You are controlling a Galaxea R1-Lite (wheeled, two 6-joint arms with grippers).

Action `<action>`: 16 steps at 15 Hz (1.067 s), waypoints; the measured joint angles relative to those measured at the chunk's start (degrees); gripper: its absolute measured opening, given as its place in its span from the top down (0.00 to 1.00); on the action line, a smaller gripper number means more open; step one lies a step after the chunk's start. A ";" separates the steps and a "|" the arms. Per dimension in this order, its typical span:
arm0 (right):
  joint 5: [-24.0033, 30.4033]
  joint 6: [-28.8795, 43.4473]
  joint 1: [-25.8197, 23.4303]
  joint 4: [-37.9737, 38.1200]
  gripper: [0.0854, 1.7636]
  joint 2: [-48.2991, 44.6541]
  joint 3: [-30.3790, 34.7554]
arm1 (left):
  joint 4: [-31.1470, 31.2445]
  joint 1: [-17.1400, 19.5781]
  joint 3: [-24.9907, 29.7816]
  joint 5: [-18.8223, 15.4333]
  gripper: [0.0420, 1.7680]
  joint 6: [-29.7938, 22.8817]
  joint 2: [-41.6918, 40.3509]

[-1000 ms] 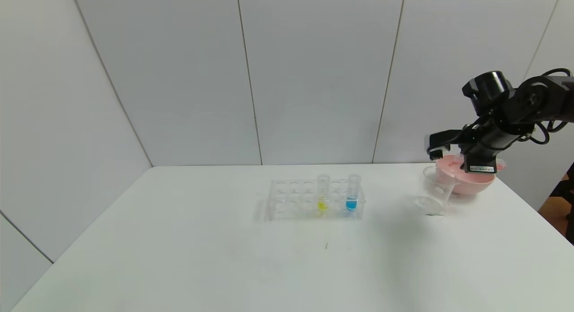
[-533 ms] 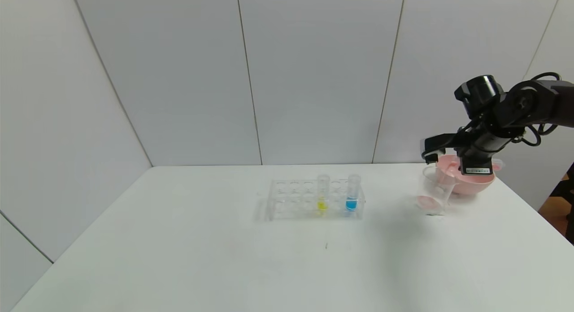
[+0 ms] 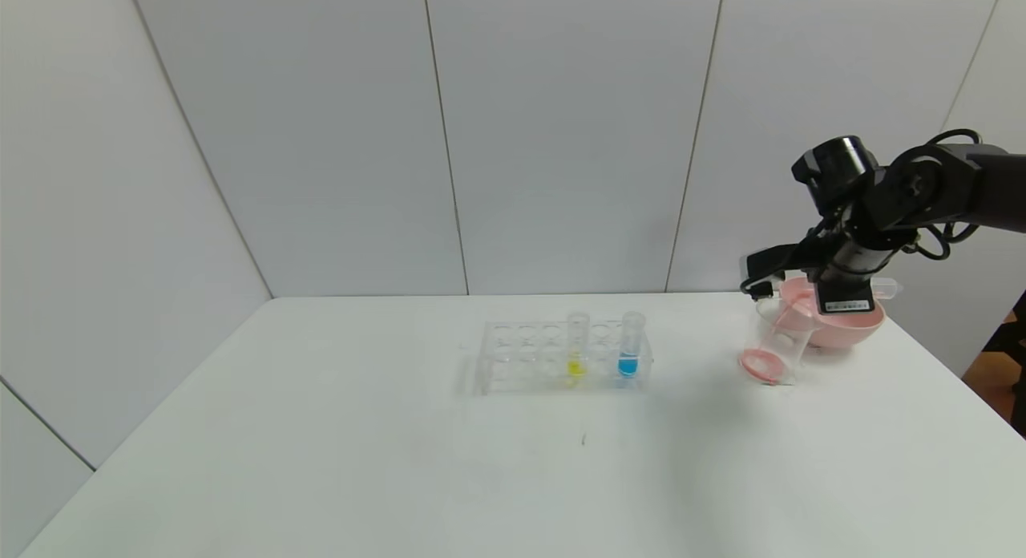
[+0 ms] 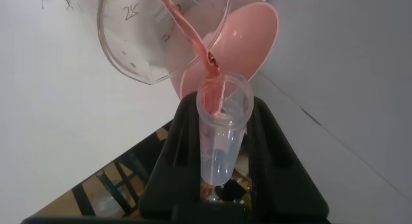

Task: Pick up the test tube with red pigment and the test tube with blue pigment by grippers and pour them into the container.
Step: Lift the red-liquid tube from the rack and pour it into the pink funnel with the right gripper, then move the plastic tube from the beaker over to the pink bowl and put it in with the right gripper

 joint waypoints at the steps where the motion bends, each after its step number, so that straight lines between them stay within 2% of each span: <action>1: -1.26 -0.09 0.16 0.02 0.76 0.02 0.00 | 0.00 0.00 0.00 0.00 0.00 0.02 0.00; 8: -5.72 -0.13 0.68 0.33 0.76 0.39 0.00 | 0.00 0.00 0.00 0.00 0.00 0.00 0.00; 16: -5.80 -0.11 0.83 0.30 0.76 0.52 0.00 | 0.00 0.00 0.00 0.00 0.00 0.02 0.00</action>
